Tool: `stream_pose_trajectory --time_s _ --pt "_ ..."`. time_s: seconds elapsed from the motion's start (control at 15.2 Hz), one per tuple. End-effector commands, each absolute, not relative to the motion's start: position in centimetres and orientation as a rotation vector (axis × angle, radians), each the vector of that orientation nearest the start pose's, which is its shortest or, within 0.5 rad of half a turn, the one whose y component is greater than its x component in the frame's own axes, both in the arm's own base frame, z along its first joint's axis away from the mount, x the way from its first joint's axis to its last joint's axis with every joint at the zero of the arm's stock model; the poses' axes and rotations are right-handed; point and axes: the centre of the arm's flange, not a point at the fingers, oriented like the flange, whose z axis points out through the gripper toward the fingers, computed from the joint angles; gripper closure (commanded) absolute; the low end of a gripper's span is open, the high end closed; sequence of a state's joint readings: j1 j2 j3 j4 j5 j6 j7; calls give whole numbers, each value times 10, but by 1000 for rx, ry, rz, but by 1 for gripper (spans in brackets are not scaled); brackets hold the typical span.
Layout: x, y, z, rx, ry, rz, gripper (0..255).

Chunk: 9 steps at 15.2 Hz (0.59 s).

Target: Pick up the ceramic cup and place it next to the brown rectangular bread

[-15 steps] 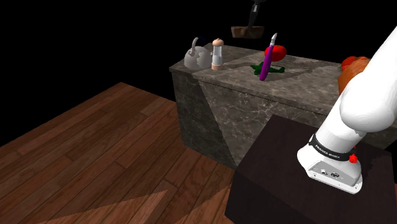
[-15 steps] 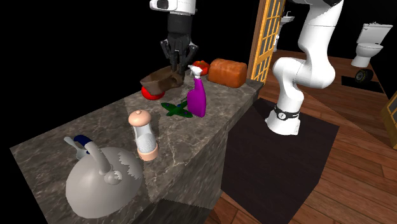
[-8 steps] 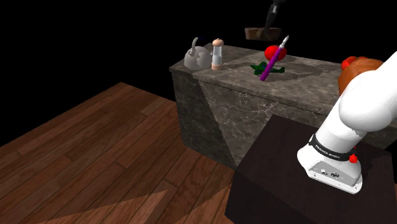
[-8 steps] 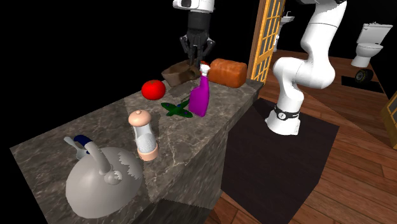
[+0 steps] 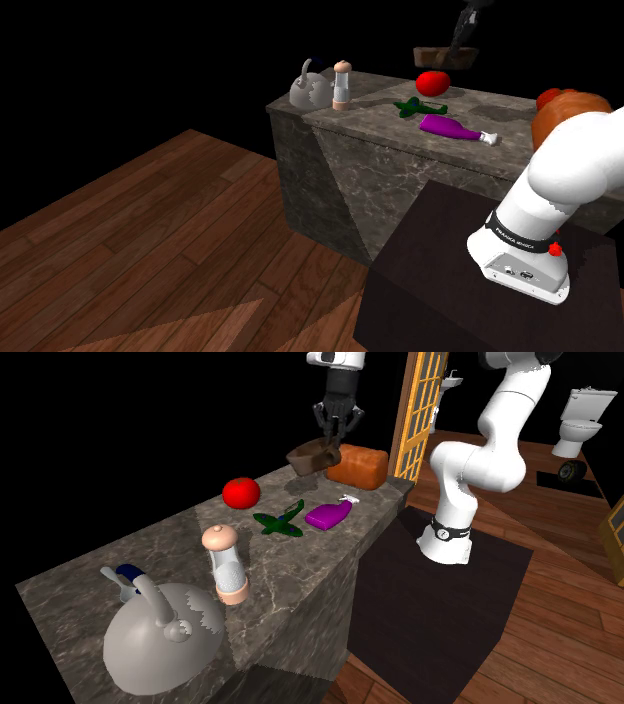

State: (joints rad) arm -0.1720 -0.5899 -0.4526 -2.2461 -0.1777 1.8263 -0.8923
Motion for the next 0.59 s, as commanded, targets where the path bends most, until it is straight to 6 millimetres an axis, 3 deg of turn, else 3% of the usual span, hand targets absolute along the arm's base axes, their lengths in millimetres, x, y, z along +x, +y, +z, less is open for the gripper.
stream_pose_trajectory --time_s 0.0,0.53 --pt "272 -275 571 -3114 -561 -223 255" --pt "166 -276 572 -3114 -561 -223 255"
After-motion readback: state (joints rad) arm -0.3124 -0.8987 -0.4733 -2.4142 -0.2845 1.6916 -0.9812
